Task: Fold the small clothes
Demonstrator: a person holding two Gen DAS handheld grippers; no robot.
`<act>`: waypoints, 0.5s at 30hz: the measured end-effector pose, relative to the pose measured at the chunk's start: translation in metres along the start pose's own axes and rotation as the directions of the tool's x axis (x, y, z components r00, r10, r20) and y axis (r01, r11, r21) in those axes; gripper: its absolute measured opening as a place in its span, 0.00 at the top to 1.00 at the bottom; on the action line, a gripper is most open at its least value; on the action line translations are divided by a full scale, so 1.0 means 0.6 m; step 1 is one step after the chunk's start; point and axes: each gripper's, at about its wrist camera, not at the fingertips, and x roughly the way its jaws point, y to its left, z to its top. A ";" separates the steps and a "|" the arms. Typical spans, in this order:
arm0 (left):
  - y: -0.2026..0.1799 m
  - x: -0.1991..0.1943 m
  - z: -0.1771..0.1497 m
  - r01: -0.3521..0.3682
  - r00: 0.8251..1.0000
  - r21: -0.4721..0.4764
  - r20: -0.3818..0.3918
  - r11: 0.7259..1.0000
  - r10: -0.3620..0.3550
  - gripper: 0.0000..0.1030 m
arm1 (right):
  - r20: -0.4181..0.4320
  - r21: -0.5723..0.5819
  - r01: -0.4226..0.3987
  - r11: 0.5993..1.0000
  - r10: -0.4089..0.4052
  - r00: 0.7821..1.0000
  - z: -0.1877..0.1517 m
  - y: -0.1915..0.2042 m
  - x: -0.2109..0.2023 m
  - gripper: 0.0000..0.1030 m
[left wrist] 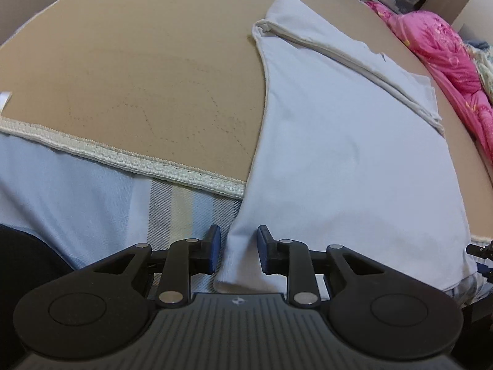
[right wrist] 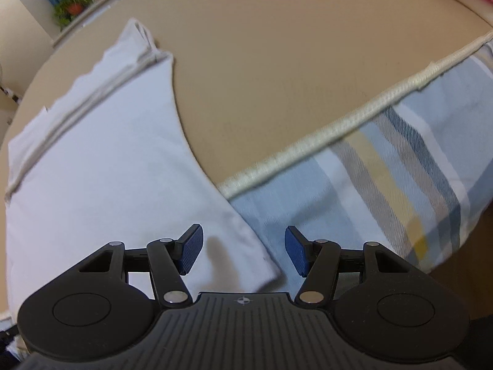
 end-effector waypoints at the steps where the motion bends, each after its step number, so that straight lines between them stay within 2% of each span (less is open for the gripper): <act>1: -0.002 0.000 -0.001 -0.004 1.000 0.006 -0.001 1.000 0.004 0.72 | -0.004 -0.011 0.009 1.000 -0.009 1.000 -0.002 0.001 0.002 0.41; 5: -0.014 0.004 -0.004 -0.015 1.000 0.031 -0.008 0.999 0.015 0.73 | -0.007 -0.048 0.025 0.999 -0.026 1.000 -0.008 0.012 0.003 0.44; 8: -0.020 0.003 -0.010 -0.027 1.000 0.058 -0.007 0.998 0.028 0.74 | -0.015 -0.091 0.031 0.995 -0.032 0.999 -0.014 0.021 0.004 0.70; 9: -0.024 0.002 -0.012 -0.031 0.999 0.069 -0.006 0.997 0.031 0.78 | -0.019 -0.095 0.014 0.995 -0.015 1.000 -0.016 0.022 0.003 0.88; 10: -0.026 0.002 -0.014 -0.032 0.999 0.074 -0.005 0.997 0.033 0.78 | -0.021 -0.089 -0.002 0.996 0.000 1.000 -0.016 0.022 0.000 0.93; 15: -0.024 0.002 -0.018 -0.034 0.999 0.065 -0.008 0.997 0.035 0.78 | -0.020 -0.068 -0.012 0.998 0.010 1.000 -0.016 0.014 -0.008 0.92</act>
